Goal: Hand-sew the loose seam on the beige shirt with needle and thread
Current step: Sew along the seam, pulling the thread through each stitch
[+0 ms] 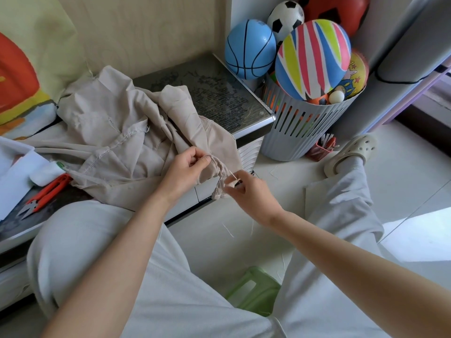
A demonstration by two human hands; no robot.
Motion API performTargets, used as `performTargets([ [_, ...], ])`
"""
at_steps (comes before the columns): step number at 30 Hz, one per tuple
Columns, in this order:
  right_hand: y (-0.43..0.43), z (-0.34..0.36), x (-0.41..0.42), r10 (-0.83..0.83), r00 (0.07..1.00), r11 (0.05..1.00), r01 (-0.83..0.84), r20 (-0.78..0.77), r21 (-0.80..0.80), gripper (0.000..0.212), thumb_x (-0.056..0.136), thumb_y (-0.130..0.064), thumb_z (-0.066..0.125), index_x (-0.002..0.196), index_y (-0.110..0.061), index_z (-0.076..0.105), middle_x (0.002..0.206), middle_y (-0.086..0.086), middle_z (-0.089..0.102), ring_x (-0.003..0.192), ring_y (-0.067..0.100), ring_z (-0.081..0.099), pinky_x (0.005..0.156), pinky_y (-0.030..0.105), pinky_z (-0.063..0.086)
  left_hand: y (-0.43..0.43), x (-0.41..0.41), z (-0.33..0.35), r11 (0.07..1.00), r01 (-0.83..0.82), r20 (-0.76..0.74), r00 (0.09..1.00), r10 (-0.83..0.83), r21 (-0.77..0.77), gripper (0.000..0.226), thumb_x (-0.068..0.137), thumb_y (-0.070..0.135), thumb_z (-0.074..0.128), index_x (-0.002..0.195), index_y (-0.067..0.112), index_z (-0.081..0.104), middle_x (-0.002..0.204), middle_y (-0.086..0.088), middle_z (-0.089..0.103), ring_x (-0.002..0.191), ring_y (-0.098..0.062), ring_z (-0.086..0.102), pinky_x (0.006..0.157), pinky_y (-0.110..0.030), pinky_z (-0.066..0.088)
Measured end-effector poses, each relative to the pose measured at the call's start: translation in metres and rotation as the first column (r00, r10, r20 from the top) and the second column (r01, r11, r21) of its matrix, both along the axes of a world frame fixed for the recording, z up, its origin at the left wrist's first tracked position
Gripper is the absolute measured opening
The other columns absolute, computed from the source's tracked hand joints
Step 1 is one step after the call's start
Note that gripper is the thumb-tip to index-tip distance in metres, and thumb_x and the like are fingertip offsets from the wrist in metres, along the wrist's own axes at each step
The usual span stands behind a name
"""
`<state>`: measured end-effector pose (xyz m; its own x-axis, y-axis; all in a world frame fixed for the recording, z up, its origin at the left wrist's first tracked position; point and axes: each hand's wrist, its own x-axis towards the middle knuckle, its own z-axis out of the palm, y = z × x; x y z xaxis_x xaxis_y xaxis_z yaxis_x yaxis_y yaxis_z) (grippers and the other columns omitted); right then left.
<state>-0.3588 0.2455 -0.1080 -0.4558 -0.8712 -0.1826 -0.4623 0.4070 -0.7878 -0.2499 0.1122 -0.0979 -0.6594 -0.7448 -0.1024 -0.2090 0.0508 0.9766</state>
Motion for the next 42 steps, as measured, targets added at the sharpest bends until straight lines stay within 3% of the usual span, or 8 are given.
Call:
performTargets([
  [3, -0.012, 0.012, 0.005, -0.049, 0.997, 0.994, 0.055, 0.06, -0.098, 0.008, 0.091, -0.026, 0.06, 0.096, -0.019, 0.059, 0.037, -0.012, 0.039, 0.039, 0.009, 0.034, 0.042, 0.016, 0.027, 0.0, 0.0, 0.0, 1.0, 0.004, 0.016, 1.0, -0.004, -0.009, 0.019, 0.093, 0.005, 0.055, 0.079, 0.017, 0.057, 0.074, 0.002, 0.056, 0.066, 0.003, 0.048, 0.067, -0.008, 0.039],
  [10, -0.028, 0.012, 0.007, -0.09, 0.992, 0.995, 0.093, 0.094, -0.032, 0.017, 0.09, -0.028, 0.059, 0.083, -0.014, 0.064, 0.072, 0.01, 0.067, 0.048, 0.006, 0.041, 0.044, 0.013, 0.028, 0.0, 0.0, 0.001, 1.0, 0.006, 0.018, 1.0, -0.005, -0.025, 0.02, 0.093, 0.005, 0.055, 0.077, 0.018, 0.057, 0.071, 0.005, 0.055, 0.062, 0.007, 0.048, 0.065, -0.007, 0.038],
  [18, -0.002, -0.002, 0.011, 0.014, 1.0, 0.998, -0.013, -0.023, 0.069, 0.016, 0.093, -0.018, 0.053, 0.077, -0.017, 0.054, 0.048, -0.01, 0.04, 0.044, 0.004, 0.041, 0.047, 0.013, 0.033, 0.0, 0.001, 0.002, 1.0, -0.002, 0.005, 1.0, 0.002, -0.009, 0.018, 0.093, 0.007, 0.055, 0.079, 0.017, 0.057, 0.072, 0.004, 0.055, 0.063, 0.009, 0.049, 0.067, -0.005, 0.039],
  [22, -0.005, -0.001, 0.009, -0.08, 0.993, 0.996, 0.083, 0.088, -0.034, 0.004, 0.092, -0.022, 0.057, 0.09, -0.019, 0.058, 0.036, -0.01, 0.038, 0.04, 0.008, 0.034, 0.043, 0.016, 0.029, 0.0, 0.001, 0.001, 1.0, -0.003, 0.014, 1.0, 0.003, -0.012, 0.018, 0.093, 0.007, 0.055, 0.079, 0.017, 0.057, 0.072, 0.004, 0.054, 0.063, 0.007, 0.048, 0.066, -0.006, 0.038],
  [26, -0.018, 0.01, 0.011, -0.071, 0.991, 0.992, 0.082, 0.116, -0.097, 0.017, 0.089, -0.025, 0.063, 0.102, -0.014, 0.062, 0.043, -0.01, 0.036, 0.038, 0.002, 0.04, 0.042, 0.013, 0.028, 0.003, 0.001, 0.002, 1.0, 0.009, 0.024, 1.0, -0.008, -0.019, 0.019, 0.093, 0.007, 0.055, 0.077, 0.017, 0.057, 0.071, 0.004, 0.054, 0.062, 0.006, 0.046, 0.064, -0.007, 0.037],
  [33, -0.022, 0.012, 0.009, -0.073, 0.993, 0.995, 0.078, 0.092, -0.057, 0.019, 0.09, -0.023, 0.061, 0.077, -0.011, 0.059, 0.05, -0.01, 0.05, 0.042, -0.001, 0.043, 0.043, 0.011, 0.032, 0.005, 0.001, 0.004, 1.0, 0.009, 0.02, 1.0, -0.009, -0.021, 0.02, 0.094, 0.006, 0.054, 0.077, 0.016, 0.056, 0.07, 0.004, 0.053, 0.058, 0.009, 0.046, 0.061, -0.006, 0.036],
  [37, -0.01, -0.001, 0.005, -0.011, 1.0, 0.999, 0.01, 0.021, 0.053, 0.019, 0.087, -0.02, 0.064, 0.07, -0.012, 0.058, 0.053, -0.011, 0.042, 0.051, 0.004, 0.041, 0.049, 0.011, 0.034, 0.004, 0.001, 0.003, 1.0, -0.006, 0.009, 1.0, 0.006, -0.003, 0.015, 0.094, 0.007, 0.054, 0.08, 0.014, 0.057, 0.071, 0.002, 0.056, 0.06, 0.008, 0.048, 0.063, -0.007, 0.038],
  [42, 0.002, -0.018, -0.004, 0.294, 0.952, 0.888, -0.238, -0.088, 0.395, 0.016, 0.085, -0.024, 0.068, 0.091, -0.009, 0.07, 0.073, -0.005, 0.052, 0.075, 0.013, 0.047, 0.05, 0.01, 0.029, 0.002, 0.001, 0.003, 1.0, -0.014, -0.004, 1.0, 0.014, 0.018, 0.016, 0.094, 0.008, 0.054, 0.08, 0.015, 0.057, 0.074, 0.001, 0.057, 0.066, 0.002, 0.05, 0.068, -0.01, 0.04],
])
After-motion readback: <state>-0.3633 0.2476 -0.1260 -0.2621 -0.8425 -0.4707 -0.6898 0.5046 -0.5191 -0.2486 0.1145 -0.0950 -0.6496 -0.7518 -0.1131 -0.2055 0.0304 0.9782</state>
